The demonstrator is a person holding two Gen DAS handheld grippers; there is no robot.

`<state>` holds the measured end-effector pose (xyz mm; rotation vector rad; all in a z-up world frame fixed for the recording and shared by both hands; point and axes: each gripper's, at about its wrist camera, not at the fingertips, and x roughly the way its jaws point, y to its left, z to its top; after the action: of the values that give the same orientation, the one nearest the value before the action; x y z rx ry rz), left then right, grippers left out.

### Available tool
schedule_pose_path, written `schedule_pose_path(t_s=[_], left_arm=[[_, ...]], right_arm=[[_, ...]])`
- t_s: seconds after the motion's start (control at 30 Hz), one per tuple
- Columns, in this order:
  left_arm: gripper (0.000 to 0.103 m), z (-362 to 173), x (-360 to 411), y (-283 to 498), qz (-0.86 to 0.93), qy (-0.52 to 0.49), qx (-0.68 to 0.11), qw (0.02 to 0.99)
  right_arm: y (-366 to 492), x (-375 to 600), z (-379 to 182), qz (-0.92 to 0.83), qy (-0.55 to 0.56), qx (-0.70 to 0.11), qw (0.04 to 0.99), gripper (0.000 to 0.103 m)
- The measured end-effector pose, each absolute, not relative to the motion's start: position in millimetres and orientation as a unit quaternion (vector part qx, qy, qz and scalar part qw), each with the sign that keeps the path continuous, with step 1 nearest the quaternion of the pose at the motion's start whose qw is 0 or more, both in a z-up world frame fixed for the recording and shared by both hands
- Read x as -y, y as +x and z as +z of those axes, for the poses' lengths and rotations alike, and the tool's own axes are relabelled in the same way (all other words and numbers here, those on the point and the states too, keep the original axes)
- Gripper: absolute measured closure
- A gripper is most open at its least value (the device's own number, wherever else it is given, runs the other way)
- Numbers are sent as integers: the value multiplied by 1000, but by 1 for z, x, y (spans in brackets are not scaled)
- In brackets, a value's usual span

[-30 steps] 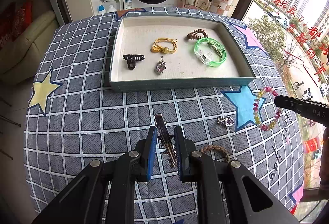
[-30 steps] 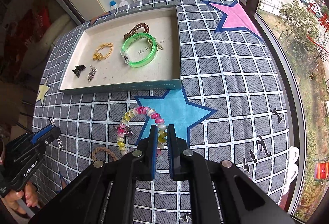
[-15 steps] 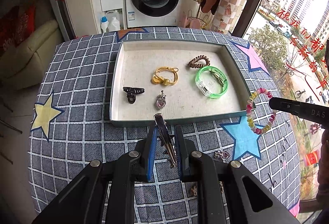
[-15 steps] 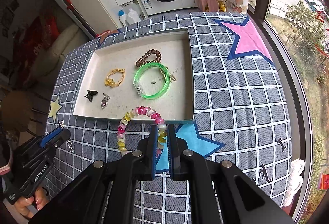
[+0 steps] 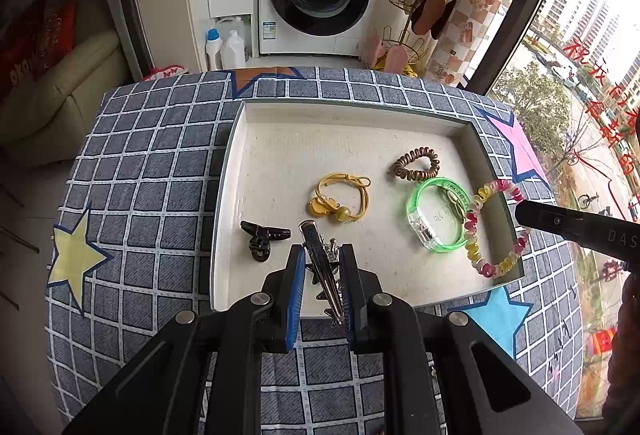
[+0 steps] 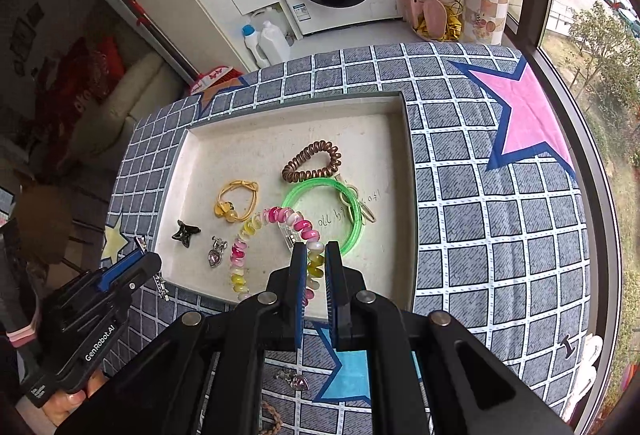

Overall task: Organize jewelry
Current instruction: 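Carry the barrette and beaded bracelet into the white tray with both grippers, then open both grippers to release the barrette and beaded bracelet in the tray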

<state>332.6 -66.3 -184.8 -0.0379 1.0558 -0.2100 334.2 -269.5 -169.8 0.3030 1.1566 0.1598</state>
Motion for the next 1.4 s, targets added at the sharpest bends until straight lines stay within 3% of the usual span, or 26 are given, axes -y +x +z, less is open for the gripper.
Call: schedule_pose_path(t_s=[0.67,1.4], left_arm=[[73,-225,81,394,-69,3,-526,848],[73,-243,92,400,-57,47,-543,836]], right_arm=[[407,269,-209,67,159,-562,809,93],[419,278,-230,71,162,-581,794,90]])
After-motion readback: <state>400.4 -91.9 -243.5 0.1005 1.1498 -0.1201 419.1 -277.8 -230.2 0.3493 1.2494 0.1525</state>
